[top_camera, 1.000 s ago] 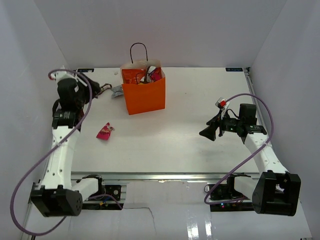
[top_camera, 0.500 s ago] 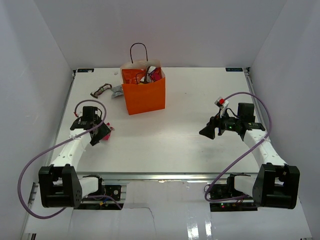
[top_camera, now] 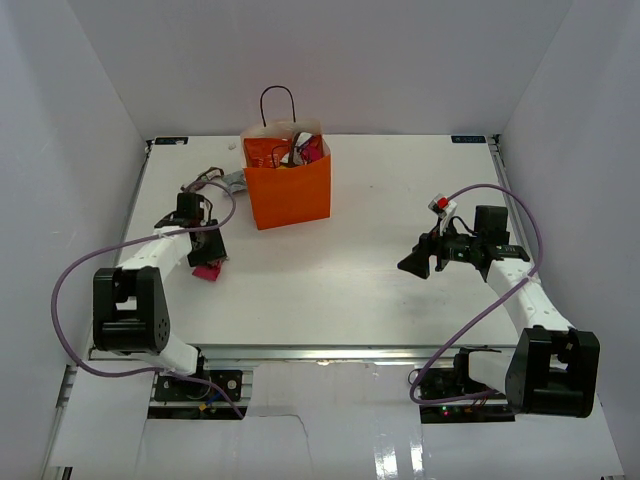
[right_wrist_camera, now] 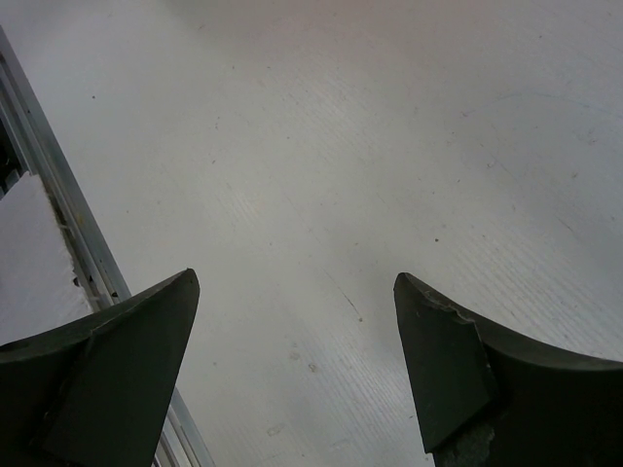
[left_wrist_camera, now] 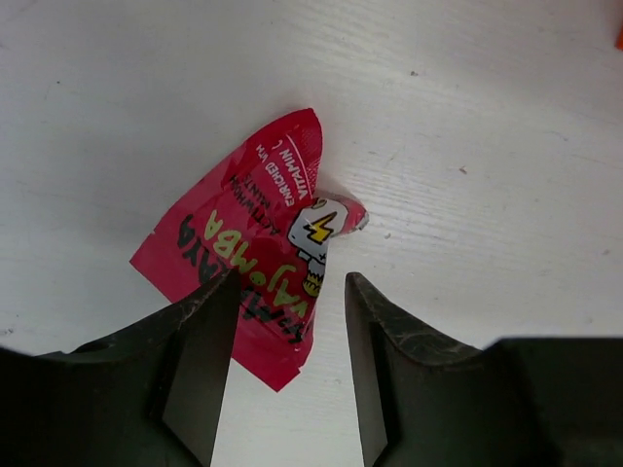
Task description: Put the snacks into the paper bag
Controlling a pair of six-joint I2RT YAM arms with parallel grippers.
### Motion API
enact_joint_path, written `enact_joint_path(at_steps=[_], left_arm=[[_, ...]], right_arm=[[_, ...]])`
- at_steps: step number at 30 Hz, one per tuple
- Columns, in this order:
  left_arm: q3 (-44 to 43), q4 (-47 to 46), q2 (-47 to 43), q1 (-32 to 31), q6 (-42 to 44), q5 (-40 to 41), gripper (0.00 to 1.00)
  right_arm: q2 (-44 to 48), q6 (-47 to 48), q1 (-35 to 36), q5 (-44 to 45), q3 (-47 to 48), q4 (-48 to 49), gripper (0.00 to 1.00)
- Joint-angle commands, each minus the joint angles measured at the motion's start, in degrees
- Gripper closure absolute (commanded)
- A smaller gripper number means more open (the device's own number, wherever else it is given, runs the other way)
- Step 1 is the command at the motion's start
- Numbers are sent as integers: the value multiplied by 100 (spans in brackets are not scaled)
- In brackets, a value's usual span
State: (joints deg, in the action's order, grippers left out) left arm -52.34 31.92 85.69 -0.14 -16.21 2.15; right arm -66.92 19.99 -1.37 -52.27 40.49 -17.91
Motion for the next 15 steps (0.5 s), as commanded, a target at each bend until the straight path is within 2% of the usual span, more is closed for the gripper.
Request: enact_joint_path(at_steps=[1,3,7,8,11,13,15], left_arm=[[-84,-81,271,-38,495,171,43],[-66,-72,404,-56,513,303,46],[-66,-72,537,-74,425,383,65],[-75,-81,519,-82,382,391,74],[-84,-81,318,-126,320,251,86],[-66,-90,151,-153,285,-12,89],[-31,-125,-174,-179,197,-652,92]], right_arm=[[-41,84,40,-143,231,-19,13],[-76,119,49,-152,257,-63,13],[-111,198,66,-169,328,-142,13],[-120,207,84,-187,337,-160,13],[-164,417,128,-283,468,-335,13],[-252,908,415,-406,730,-730,13],[-418,1812,601,-616,1021,-1484,13]])
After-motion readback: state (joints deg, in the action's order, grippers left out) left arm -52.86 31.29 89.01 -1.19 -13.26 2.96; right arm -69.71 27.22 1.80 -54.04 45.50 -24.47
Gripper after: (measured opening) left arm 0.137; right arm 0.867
